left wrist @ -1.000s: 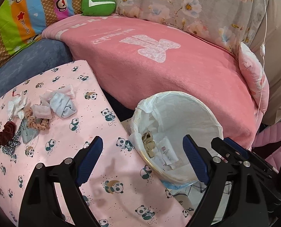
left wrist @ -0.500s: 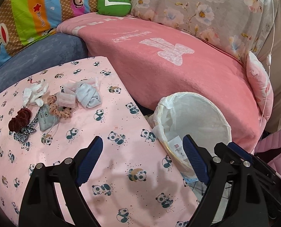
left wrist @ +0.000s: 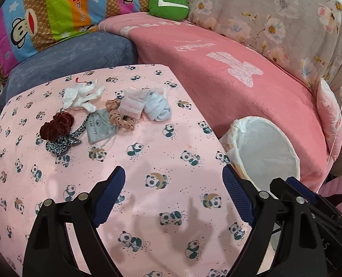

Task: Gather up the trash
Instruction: 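Move both open tools back over the remaining items on the table, then grasp the dark red scrunchie with left tool while right grasps tan scrunchie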

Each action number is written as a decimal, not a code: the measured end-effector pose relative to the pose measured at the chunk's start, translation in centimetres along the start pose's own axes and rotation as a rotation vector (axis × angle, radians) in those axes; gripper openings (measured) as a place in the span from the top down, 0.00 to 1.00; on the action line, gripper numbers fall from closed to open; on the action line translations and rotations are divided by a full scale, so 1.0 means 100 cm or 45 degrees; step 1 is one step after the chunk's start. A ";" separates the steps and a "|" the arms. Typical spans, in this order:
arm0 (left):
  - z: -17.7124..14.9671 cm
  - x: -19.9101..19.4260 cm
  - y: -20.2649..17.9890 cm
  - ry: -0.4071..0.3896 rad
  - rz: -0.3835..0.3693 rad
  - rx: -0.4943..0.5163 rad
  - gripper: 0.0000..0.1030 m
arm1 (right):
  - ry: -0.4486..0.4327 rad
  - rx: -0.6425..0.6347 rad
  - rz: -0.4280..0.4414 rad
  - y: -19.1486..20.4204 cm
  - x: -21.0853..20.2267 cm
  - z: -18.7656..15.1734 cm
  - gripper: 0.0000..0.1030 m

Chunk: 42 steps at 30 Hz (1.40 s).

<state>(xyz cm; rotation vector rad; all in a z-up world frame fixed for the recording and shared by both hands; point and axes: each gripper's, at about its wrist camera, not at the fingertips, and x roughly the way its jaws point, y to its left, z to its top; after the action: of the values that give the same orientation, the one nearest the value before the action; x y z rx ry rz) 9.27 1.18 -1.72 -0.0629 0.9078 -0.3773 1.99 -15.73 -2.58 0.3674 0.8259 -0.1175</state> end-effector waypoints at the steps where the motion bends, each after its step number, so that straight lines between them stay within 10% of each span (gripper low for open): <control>1: 0.000 -0.001 0.005 -0.002 0.004 -0.009 0.20 | 0.003 -0.009 0.003 0.006 0.001 -0.001 0.52; 35: 0.041 0.041 0.213 0.030 0.224 -0.350 0.14 | 0.166 -0.243 0.151 0.167 0.149 0.033 0.49; 42: 0.053 0.071 0.230 0.090 0.159 -0.397 0.35 | 0.189 -0.256 0.147 0.181 0.187 0.044 0.49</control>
<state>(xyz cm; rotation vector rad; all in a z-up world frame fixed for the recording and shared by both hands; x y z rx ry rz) 24.04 19.64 -8.66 -0.2790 1.0292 -0.1198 22.06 0.27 -8.68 0.2348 0.9519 0.1011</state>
